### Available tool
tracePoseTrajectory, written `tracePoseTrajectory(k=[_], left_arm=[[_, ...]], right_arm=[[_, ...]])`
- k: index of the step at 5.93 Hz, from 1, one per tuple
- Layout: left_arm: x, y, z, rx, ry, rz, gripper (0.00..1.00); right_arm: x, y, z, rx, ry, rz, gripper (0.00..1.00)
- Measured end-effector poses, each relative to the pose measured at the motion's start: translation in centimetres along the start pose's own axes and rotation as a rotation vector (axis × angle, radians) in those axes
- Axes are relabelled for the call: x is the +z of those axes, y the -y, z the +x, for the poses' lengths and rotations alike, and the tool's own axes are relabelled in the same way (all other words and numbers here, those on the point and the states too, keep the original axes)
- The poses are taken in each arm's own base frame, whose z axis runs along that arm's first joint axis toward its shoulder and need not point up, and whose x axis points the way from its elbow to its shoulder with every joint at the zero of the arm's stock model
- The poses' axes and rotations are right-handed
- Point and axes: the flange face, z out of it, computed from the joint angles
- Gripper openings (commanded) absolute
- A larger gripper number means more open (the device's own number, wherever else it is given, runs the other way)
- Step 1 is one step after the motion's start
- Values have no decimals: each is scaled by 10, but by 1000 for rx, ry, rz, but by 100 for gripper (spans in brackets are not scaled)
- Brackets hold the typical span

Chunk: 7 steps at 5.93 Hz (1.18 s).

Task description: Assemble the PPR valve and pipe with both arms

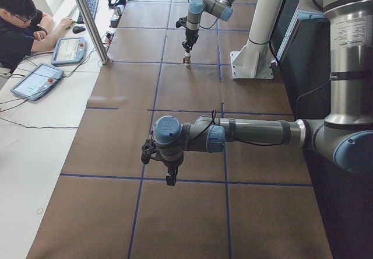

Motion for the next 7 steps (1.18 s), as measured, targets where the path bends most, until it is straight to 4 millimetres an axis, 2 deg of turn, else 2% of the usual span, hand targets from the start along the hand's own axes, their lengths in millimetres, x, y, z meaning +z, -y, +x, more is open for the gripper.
tracePoseTrajectory(k=[1, 4, 5, 6, 7], left_arm=[[0, 0, 0, 0, 0, 0, 100], [-1, 1, 1, 2, 0, 2, 100], [0, 0, 0, 0, 0, 0, 100], [3, -1, -3, -1, 0, -6, 100], [8, -4, -8, -11, 1, -17, 100]], right_arm=[[0, 0, 0, 1, 1, 1, 99], [-6, 3, -2, -26, 11, 2, 100], [-13, 20, -5, -85, 15, -1, 100], [-18, 61, -4, -163, 2, -30, 100], [-23, 118, 4, -243, -11, -81, 100]])
